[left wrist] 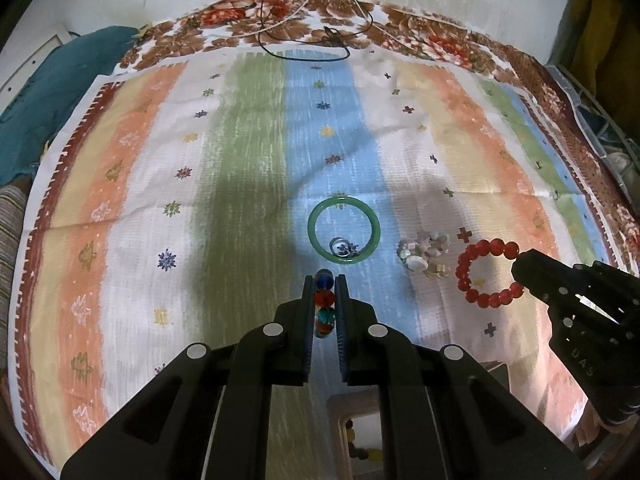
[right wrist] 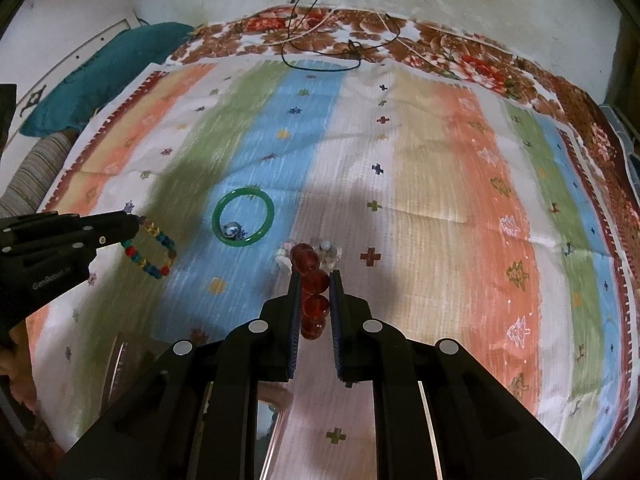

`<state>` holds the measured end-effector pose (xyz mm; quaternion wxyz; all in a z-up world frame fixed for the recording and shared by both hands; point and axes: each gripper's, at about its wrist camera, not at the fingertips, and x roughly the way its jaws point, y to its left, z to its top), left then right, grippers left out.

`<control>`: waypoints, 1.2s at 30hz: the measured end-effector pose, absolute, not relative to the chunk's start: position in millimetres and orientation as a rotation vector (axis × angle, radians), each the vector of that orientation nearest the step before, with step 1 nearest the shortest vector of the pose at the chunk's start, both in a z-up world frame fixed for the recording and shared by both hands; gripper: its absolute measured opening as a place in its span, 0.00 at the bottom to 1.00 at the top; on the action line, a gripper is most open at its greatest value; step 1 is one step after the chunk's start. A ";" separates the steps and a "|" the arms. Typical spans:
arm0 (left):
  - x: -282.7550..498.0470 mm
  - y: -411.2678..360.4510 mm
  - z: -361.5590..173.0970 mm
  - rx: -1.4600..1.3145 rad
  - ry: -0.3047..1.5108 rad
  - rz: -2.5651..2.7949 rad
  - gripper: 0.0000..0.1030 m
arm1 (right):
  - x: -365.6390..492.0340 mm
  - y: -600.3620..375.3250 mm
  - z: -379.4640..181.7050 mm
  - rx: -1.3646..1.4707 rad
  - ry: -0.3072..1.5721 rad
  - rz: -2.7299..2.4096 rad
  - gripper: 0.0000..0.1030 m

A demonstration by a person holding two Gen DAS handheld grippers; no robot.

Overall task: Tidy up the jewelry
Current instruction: 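Carry both bracelets toward the silver tin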

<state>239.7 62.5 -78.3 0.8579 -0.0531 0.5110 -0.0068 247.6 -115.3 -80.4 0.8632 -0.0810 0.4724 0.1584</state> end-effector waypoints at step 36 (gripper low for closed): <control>177.9 32.0 -25.0 -0.071 0.959 -0.082 0.09 | 186.5 -125.6 -33.4 -0.135 0.868 0.361 0.14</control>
